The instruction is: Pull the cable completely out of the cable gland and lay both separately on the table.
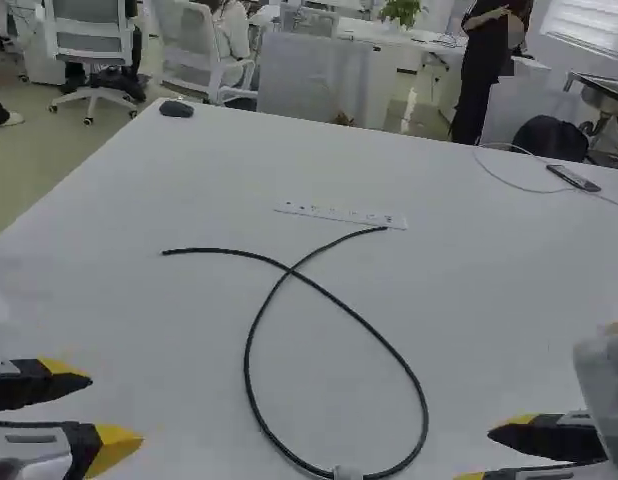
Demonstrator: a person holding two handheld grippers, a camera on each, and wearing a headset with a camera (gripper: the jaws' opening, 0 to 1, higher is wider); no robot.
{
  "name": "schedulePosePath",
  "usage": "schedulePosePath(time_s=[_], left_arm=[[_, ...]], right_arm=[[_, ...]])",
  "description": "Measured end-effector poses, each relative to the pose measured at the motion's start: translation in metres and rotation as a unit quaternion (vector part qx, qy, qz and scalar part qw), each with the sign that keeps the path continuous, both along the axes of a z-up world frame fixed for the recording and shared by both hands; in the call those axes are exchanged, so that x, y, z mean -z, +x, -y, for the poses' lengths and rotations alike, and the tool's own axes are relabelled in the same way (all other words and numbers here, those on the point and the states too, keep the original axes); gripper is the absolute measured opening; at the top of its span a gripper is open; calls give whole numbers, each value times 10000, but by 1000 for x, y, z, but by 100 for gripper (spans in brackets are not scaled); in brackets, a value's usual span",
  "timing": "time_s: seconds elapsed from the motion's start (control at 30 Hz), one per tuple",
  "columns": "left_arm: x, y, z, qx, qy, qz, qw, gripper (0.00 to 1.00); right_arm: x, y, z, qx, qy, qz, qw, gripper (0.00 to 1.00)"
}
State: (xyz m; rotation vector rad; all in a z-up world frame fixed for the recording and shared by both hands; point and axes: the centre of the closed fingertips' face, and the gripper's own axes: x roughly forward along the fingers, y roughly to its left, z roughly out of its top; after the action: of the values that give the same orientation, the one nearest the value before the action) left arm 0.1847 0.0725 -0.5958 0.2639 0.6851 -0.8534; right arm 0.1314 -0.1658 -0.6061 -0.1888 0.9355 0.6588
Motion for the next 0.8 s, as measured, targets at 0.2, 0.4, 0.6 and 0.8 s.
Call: schedulePosePath(time_s=[0.2,0.4,0.6,0.8], left_arm=[[8,-6,0,87,78,-36,9999,44],[12,-9,2,71,45,-84,9999,44],[12,-14,8,119,119,-82,9998,44],[15,-20,12,252,247,-110,9993,44]], right_arm=[[2,0,-4,-24,-1,13,10000,61],[5,-4,-2,-88,-39,-51,9999,61],[6,-3,3,-103,-28,-54,9999,61],[12,-4,2,-122,45,-97,9999,61]])
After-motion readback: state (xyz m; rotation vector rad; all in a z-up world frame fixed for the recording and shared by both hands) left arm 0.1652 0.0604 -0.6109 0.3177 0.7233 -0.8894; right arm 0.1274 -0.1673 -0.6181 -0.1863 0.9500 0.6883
